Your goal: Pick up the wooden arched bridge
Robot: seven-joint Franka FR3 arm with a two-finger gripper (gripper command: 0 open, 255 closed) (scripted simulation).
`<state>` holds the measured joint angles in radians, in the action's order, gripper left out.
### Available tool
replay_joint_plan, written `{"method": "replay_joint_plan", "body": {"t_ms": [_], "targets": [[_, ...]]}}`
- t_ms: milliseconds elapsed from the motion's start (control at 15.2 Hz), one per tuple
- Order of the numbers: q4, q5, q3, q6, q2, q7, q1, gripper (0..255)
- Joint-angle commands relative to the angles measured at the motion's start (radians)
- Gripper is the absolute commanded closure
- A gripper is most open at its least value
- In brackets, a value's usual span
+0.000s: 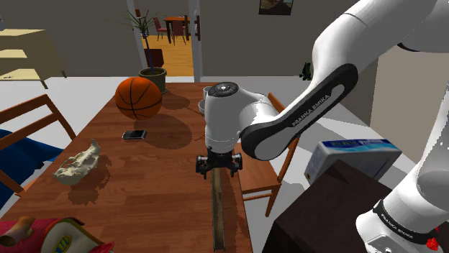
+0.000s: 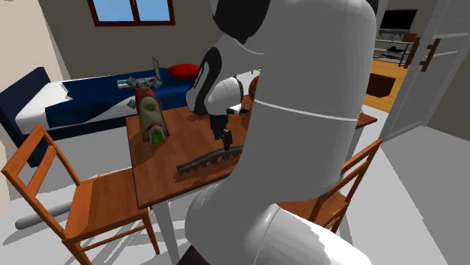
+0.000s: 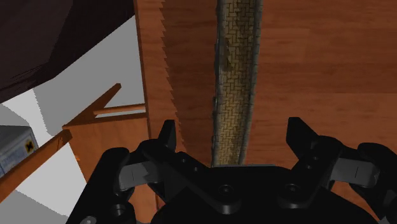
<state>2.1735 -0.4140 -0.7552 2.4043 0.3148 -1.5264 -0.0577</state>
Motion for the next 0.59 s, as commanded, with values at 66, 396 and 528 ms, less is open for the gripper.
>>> {"method": "replay_joint_plan", "body": {"t_ms": [66, 396, 528], "targets": [[-0.028, -0.054, 0.035, 0.016, 0.062, -0.061, 0.041, 0], [-0.028, -0.115, 0.078, 0.059, 0.117, -0.104, 0.074, 0], [-0.028, -0.122, 0.083, 0.064, 0.123, -0.109, 0.078, 0]]}}
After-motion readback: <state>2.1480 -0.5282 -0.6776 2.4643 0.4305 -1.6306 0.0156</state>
